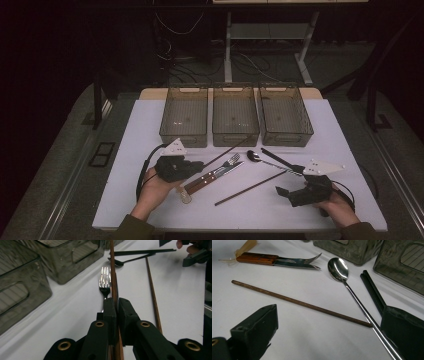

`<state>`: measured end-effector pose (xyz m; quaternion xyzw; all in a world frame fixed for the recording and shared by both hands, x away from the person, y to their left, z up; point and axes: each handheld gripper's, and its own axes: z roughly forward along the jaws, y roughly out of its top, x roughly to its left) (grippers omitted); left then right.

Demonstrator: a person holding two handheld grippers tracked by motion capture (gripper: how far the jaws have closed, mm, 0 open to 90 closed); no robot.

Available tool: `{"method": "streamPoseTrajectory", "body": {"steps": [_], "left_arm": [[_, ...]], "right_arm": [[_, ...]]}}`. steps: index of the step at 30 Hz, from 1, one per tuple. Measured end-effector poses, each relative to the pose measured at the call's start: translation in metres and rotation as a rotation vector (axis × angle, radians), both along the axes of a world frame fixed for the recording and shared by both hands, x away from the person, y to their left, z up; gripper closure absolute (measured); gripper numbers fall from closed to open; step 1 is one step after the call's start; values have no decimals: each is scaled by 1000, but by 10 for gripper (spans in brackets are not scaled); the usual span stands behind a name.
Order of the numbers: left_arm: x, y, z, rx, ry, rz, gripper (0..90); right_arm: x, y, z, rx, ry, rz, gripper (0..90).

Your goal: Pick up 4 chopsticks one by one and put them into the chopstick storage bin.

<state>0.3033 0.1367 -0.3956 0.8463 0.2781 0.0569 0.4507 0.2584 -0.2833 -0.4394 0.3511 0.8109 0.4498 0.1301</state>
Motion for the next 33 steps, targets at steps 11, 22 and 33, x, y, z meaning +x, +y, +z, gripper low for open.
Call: {"method": "streamPoseTrajectory", "body": {"steps": [11, 22, 33], "left_arm": [[4, 16, 3, -7, -12, 57, 840], [9, 36, 7, -21, -27, 129, 841], [15, 57, 8, -39, -36, 198, 840]], "right_arm": [[0, 0, 0, -1, 2, 0, 17], [0, 0, 0, -1, 5, 1, 17], [0, 1, 0, -2, 7, 2, 17]]}}
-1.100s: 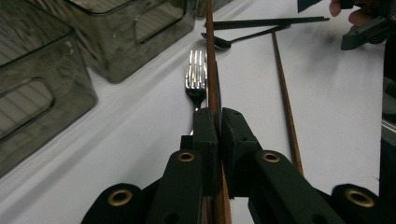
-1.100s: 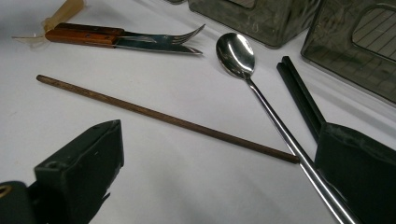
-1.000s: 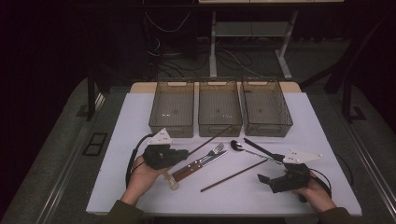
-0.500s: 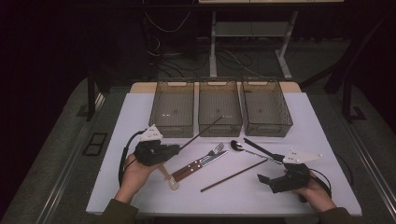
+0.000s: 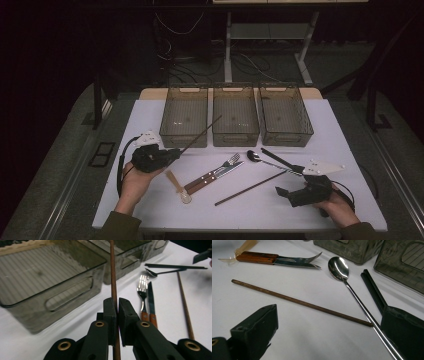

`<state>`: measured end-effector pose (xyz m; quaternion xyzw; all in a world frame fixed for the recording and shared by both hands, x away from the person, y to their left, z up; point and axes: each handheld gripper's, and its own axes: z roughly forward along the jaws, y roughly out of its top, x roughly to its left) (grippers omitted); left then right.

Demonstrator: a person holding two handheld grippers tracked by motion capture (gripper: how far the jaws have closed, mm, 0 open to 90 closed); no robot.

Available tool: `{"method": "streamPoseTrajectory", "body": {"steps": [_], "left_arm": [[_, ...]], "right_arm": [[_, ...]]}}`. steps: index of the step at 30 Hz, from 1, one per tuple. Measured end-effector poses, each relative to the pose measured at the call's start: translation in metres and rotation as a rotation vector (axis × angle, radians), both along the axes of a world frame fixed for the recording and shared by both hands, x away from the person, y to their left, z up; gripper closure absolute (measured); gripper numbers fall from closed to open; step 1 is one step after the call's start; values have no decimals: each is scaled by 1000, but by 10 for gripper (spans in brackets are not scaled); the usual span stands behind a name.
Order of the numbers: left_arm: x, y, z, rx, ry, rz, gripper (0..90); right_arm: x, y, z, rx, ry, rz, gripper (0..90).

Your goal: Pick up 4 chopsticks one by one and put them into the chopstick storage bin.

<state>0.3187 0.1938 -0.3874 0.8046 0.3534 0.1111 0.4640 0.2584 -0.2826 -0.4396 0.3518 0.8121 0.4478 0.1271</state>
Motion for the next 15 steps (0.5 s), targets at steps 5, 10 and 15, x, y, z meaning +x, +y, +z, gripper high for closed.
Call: {"method": "streamPoseTrajectory", "body": {"steps": [5, 10, 15], "left_arm": [[5, 8, 0, -8, 0, 24, 840], [11, 11, 1, -8, -5, 44, 840], [21, 15, 1, -14, -10, 75, 841]], "right_arm": [[0, 1, 0, -3, 0, 1, 17], [1, 0, 0, -3, -4, 1, 17], [1, 0, -1, -4, -2, -1, 17]]}}
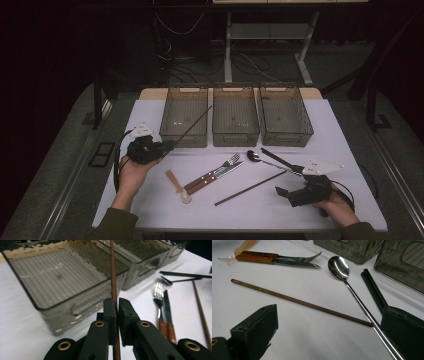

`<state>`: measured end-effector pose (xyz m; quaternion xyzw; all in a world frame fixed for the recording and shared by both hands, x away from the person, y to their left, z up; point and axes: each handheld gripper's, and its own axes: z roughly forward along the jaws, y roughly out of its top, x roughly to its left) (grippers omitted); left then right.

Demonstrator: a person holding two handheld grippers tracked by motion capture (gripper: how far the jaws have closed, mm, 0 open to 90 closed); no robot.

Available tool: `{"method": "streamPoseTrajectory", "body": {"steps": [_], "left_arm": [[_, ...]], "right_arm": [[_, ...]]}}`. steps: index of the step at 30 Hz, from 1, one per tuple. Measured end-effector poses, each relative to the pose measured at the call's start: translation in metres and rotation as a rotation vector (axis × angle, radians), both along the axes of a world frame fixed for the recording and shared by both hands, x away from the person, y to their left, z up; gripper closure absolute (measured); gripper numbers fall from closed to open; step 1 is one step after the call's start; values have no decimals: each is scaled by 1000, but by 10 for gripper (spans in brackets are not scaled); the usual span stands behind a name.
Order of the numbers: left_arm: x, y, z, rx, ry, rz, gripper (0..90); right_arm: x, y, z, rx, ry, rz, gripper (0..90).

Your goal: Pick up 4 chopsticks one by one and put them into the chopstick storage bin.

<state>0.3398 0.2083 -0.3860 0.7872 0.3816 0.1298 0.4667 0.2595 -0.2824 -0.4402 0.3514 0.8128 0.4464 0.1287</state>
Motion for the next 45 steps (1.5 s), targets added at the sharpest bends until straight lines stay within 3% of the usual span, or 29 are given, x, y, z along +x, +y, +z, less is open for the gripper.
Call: {"method": "streamPoseTrajectory", "body": {"steps": [12, 34, 38, 45], "left_arm": [[26, 6, 5, 15, -13, 66, 841], [78, 0, 13, 13, 31, 159, 840], [85, -3, 15, 19, 37, 177, 840], [100, -10, 12, 65, 58, 194, 840]], "right_arm": [[0, -1, 0, 3, 0, -2, 17], [0, -1, 0, 5, 2, 0, 17], [0, -1, 0, 6, 2, 2, 17], [-1, -1, 1, 7, 2, 2, 17]]}}
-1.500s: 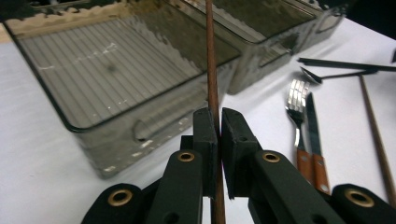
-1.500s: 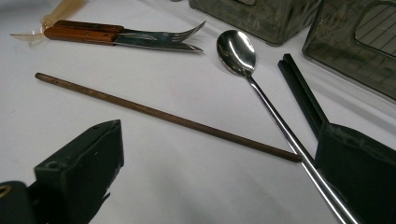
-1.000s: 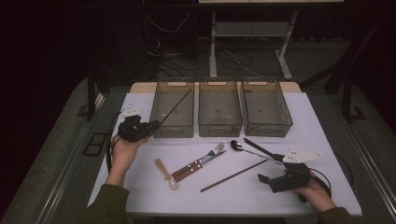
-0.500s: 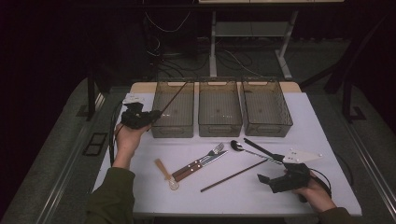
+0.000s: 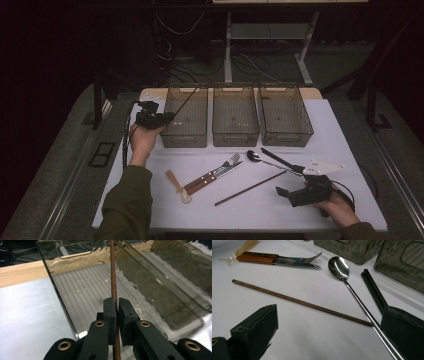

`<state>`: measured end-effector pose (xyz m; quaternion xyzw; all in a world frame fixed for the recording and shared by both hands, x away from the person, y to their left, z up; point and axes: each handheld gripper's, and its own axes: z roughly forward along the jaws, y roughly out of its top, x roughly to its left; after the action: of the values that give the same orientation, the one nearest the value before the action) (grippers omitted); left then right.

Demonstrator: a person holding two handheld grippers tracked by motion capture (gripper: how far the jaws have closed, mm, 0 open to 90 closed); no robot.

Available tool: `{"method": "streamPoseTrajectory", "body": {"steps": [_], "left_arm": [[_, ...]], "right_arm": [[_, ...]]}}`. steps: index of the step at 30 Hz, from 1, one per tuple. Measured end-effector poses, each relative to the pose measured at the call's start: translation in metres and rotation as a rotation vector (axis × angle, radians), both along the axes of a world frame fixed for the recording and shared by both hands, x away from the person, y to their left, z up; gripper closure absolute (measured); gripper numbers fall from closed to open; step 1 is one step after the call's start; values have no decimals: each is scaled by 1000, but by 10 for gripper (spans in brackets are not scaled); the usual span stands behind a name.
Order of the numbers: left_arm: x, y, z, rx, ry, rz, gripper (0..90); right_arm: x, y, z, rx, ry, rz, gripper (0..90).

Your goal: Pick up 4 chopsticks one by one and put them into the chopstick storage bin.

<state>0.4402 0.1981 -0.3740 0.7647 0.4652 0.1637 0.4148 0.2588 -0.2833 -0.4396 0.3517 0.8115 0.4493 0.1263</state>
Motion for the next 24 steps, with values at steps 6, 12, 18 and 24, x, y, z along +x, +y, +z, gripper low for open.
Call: {"method": "streamPoseTrajectory", "body": {"steps": [6, 12, 18, 24], "left_arm": [[11, -8, -6, 42, 27, 16, 840], [17, -12, -15, 79, 68, 29, 840], [18, -16, -18, 113, 92, 33, 840], [18, -14, -19, 109, 103, 30, 828]], "right_arm": [[0, 0, 0, 0, -2, 2, 17], [0, 0, 0, 0, -5, 2, 17], [0, 0, 0, -1, -6, 4, 17], [-1, 0, 0, -1, -4, 6, 17]]}}
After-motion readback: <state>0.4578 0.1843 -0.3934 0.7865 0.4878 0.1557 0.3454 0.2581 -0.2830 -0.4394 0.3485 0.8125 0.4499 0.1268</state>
